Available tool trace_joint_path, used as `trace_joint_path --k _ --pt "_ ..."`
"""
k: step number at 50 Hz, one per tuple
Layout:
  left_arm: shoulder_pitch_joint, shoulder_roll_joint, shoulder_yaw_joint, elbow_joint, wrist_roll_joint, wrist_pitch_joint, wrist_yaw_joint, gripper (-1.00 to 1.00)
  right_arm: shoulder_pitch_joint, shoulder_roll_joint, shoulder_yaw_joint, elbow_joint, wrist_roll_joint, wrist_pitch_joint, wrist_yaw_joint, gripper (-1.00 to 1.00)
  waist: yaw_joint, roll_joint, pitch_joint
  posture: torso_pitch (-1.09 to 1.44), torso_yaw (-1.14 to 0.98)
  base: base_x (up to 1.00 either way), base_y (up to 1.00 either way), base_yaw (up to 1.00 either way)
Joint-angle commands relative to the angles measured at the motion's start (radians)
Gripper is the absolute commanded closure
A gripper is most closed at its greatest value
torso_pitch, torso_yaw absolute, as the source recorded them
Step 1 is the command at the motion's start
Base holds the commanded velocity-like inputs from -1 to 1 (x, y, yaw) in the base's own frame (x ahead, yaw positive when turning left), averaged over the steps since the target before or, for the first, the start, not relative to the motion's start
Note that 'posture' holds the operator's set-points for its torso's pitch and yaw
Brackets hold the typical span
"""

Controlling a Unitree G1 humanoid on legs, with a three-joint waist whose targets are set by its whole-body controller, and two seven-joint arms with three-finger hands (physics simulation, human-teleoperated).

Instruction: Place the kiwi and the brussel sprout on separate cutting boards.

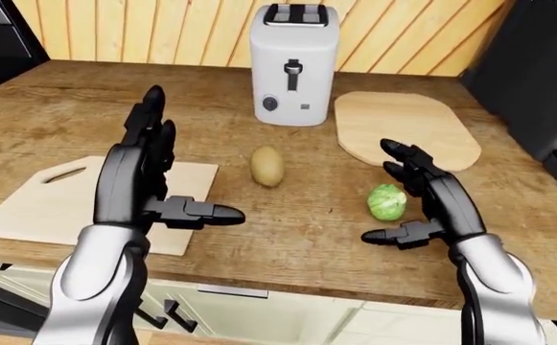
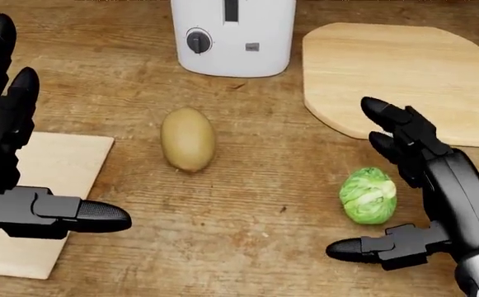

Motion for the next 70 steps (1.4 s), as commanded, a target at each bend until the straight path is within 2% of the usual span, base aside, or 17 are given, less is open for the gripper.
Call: trace_joint_path --k 1,2,3,4,14,19,29,33,39,46,50,56,62,70 --pt "-0.023 0.007 0.004 -0.024 0.002 -0.029 0.003 -1.00 -0.018 -0.009 -0.010 -0.024 -0.016 -0.019 -0.014 -0.52 0.000 0.000 -0.016 0.00 0.00 0.00 0.00 0.00" --pt "-0.025 0.007 0.004 -0.026 0.002 -0.026 0.003 -1.00 -0.019 -0.009 -0.011 -0.023 -0.016 -0.019 -0.014 -0.36 0.000 0.000 -0.016 0.00 0.00 0.00 0.00 0.00" --pt "-0.027 0.007 0.004 -0.028 0.001 -0.023 0.004 -1.00 -0.018 -0.009 -0.011 -0.025 -0.017 -0.018 -0.013 -0.33 0.000 0.000 -0.016 0.00 0.00 0.00 0.00 0.00" --pt "-0.027 0.007 0.004 -0.027 0.001 -0.023 0.003 -1.00 -0.019 -0.010 -0.014 -0.027 -0.018 -0.015 -0.013 -0.20 0.000 0.000 -0.016 0.00 0.00 0.00 0.00 0.00" --pt "-0.023 0.007 0.010 -0.034 -0.005 -0.021 0.005 -1.00 -0.041 -0.021 -0.015 -0.097 -0.031 0.052 0.012 0.44 0.001 -0.001 -0.015 0.00 0.00 0.00 0.00 0.00" --pt "-0.016 0.007 0.015 -0.036 -0.010 -0.025 0.004 -1.00 -0.081 -0.040 -0.010 -0.131 -0.049 0.104 0.033 0.60 0.001 -0.001 -0.015 0.00 0.00 0.00 0.00 0.00" --pt "-0.017 0.014 0.033 -0.040 -0.028 -0.023 0.009 -1.00 -0.353 -0.182 -0.013 -0.188 -0.111 0.379 0.146 0.65 0.000 -0.001 -0.011 0.00 0.00 0.00 0.00 0.00" --pt "-0.018 0.016 0.034 -0.037 -0.034 -0.026 0.013 -1.00 -0.459 -0.225 -0.003 -0.140 -0.112 0.444 0.170 0.73 0.000 -0.001 -0.008 0.00 0.00 0.00 0.00 0.00" --pt "-0.037 0.023 0.043 -0.049 -0.049 0.000 0.020 -1.00 -0.595 -0.257 0.010 0.037 -0.093 0.478 0.160 0.75 -0.002 0.001 -0.006 0.00 0.00 0.00 0.00 0.00" --pt "-0.039 0.027 0.047 -0.054 -0.060 0.004 0.025 -1.00 -0.763 -0.241 0.059 0.359 -0.114 0.371 0.052 1.00 -0.004 0.009 -0.005 0.00 0.00 0.00 0.00 0.00" --pt "-0.031 0.027 0.051 -0.050 -0.066 -0.006 0.025 -1.00 -0.871 -0.225 0.080 0.567 -0.147 0.287 -0.030 1.00 -0.004 0.013 -0.006 0.00 0.00 0.00 0.00 0.00" --pt "-0.024 0.027 0.049 -0.044 -0.069 -0.016 0.029 -1.00 -1.011 -0.212 0.071 0.869 -0.133 0.153 -0.191 1.00 -0.003 0.018 -0.007 0.00 0.00 0.00 0.00 0.00" --pt "-0.019 0.028 0.056 -0.037 -0.073 -0.027 0.028 -1.00 -1.109 -0.224 0.060 1.221 -0.102 -0.007 -0.406 1.00 -0.001 0.017 -0.011 0.00 0.00 0.00 0.00 0.00" --pt "-0.012 0.030 0.059 -0.032 -0.078 -0.036 0.029 -1.00 -1.181 -0.249 0.067 1.516 -0.050 -0.157 -0.554 1.00 0.002 0.016 -0.012 0.00 0.00 0.00 0.00 0.00"
